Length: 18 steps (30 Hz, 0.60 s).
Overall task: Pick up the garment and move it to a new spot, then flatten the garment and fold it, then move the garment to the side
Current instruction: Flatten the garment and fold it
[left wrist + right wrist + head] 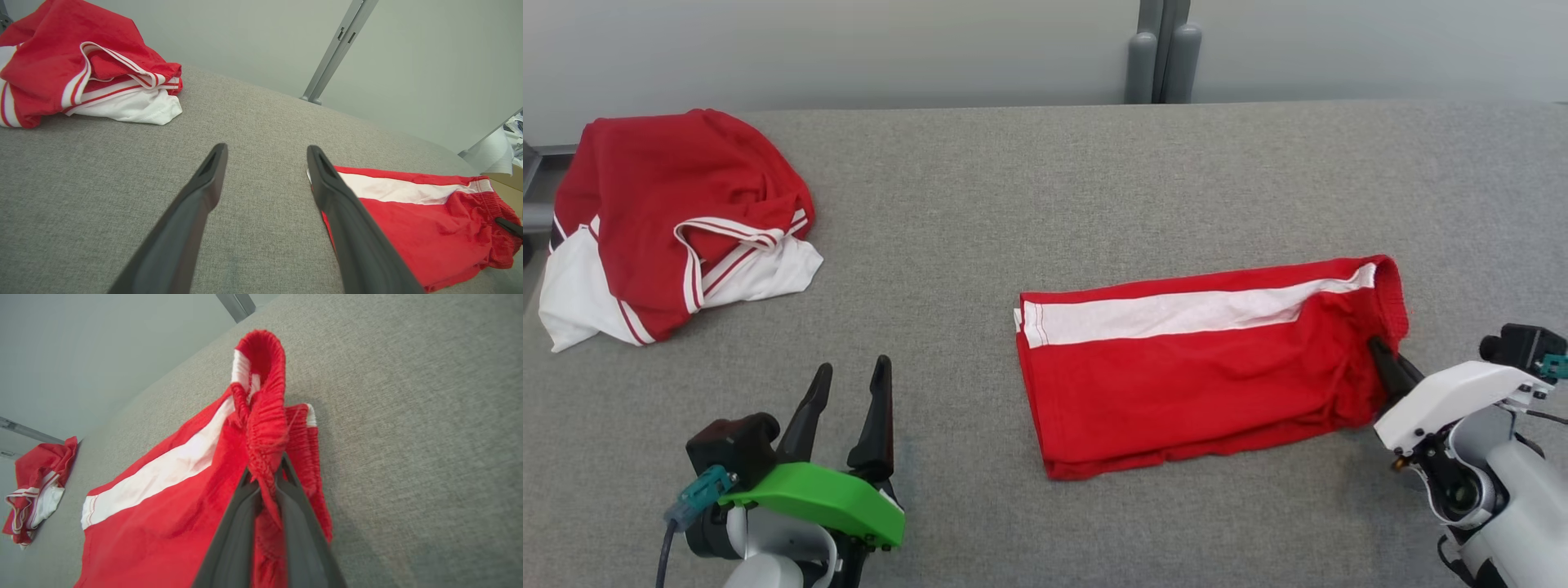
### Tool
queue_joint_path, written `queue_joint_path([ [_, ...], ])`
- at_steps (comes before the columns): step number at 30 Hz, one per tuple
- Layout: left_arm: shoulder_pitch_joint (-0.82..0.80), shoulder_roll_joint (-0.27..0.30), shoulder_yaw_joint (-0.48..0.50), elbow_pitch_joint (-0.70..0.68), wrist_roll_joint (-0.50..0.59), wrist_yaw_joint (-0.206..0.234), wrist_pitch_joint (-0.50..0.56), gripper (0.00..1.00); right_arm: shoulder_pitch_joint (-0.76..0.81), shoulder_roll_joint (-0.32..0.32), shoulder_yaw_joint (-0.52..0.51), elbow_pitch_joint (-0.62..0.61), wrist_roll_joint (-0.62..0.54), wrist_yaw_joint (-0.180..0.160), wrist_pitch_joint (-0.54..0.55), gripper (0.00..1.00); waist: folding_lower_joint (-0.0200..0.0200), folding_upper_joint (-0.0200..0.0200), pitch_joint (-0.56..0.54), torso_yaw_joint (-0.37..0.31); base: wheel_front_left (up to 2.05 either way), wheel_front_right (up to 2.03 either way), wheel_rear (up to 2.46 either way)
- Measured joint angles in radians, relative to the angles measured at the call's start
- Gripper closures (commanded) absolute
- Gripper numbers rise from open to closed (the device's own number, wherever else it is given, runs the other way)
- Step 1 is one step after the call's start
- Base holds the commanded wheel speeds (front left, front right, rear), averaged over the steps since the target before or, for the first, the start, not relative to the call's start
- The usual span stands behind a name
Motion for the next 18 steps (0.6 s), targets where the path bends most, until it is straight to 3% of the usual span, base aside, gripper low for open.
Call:
queue_joint_path([
  [4,0.011,-0.003,-0.002,-0.002,0.000,0.000,0.008,0.00,-0.014,0.019,0.034,-0.057,0.001,0.038,0.019,1.00,0.0000,0.0000,-0.014,0.000,0.00,0.00,0.00],
  [8,0.011,-0.007,-0.007,-0.005,0.002,0.000,0.013,0.00,-0.016,0.016,0.054,-0.092,-0.007,0.053,0.026,1.00,0.0000,0.0000,-0.025,0.003,0.00,0.00,0.00],
  [18,0.035,-0.022,-0.006,-0.020,0.009,0.000,0.025,0.00,-0.034,0.042,0.149,-0.166,-0.058,0.066,0.085,1.00,0.0000,0.0000,-0.055,0.048,0.00,0.00,0.00],
])
